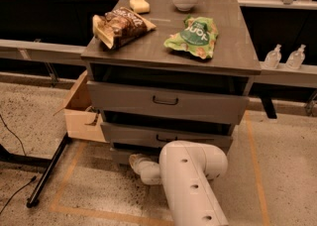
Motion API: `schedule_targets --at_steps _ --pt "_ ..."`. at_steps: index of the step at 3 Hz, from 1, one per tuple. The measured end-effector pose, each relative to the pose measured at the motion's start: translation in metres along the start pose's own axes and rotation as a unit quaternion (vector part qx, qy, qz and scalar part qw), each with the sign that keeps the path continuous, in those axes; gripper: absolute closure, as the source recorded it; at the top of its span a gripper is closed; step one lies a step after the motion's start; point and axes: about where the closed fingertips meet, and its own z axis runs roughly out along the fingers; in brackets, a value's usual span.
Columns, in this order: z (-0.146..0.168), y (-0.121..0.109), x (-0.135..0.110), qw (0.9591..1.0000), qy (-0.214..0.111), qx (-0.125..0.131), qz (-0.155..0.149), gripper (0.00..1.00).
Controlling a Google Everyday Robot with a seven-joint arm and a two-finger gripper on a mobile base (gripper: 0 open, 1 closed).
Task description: Close bottom drawer
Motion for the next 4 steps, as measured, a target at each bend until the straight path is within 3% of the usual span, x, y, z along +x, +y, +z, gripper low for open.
schedule_targets --at_steps 1,2,3,4 --pt "0.003 -0.003 0.0 0.9998 -0.009 -0.014 -0.008 1.0" --pt "-0.005 -0.006 -0.005 0.9984 -0.034 -0.042 0.019 1.0" --pt "-0.027 0.011 -0.013 0.9934 -0.05 -0.1 0.024 1.0" --pt "-0.032 0.032 -0.013 0.9885 -0.048 -0.141 0.024 0.82"
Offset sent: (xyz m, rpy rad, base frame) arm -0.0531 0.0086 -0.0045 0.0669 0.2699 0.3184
